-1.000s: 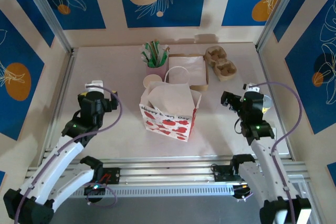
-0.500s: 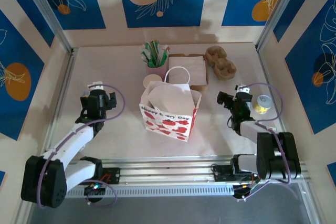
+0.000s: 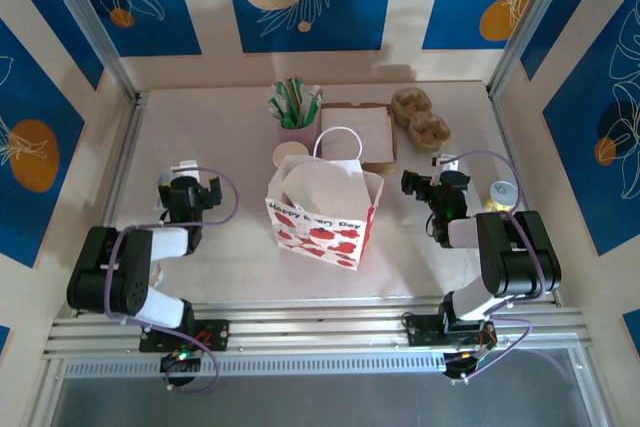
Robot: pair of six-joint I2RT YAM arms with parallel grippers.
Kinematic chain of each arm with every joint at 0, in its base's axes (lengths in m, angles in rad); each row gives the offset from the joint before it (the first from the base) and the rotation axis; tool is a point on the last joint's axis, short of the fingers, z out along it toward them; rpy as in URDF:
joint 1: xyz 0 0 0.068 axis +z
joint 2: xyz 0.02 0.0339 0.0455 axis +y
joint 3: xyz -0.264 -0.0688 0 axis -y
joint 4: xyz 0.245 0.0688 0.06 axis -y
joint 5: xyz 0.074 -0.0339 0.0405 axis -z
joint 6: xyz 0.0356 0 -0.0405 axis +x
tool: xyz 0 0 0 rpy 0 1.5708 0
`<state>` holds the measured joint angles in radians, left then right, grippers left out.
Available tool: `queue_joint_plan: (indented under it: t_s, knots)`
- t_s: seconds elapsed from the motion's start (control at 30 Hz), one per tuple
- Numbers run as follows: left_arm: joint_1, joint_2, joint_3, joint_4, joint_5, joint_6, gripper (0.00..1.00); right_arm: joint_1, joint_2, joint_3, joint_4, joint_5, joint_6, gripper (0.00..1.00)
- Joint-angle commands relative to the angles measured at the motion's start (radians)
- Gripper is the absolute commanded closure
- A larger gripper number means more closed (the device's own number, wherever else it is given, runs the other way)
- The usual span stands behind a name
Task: Pack the takeout coffee
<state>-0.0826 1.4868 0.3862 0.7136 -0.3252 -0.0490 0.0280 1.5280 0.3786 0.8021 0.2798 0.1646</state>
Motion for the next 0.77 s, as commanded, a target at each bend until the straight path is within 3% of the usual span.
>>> queue_joint_plan:
  t_s: [0.0, 0.07, 0.73]
  knots:
    - [0.004, 0.060, 0.017, 0.153, 0.147, 0.061, 0.00, -0.001, -0.007, 0.016, 0.042, -0.010, -0.022, 0.01]
    - [-0.001, 0.088, -0.019, 0.259, 0.120, 0.068, 0.00, -0.001, -0.006, 0.018, 0.040, -0.008, -0.022, 0.01]
    - [-0.009, 0.079, -0.030, 0.265, 0.125, 0.076, 0.00, 0.003, -0.006, 0.015, 0.046, -0.003, -0.023, 0.01]
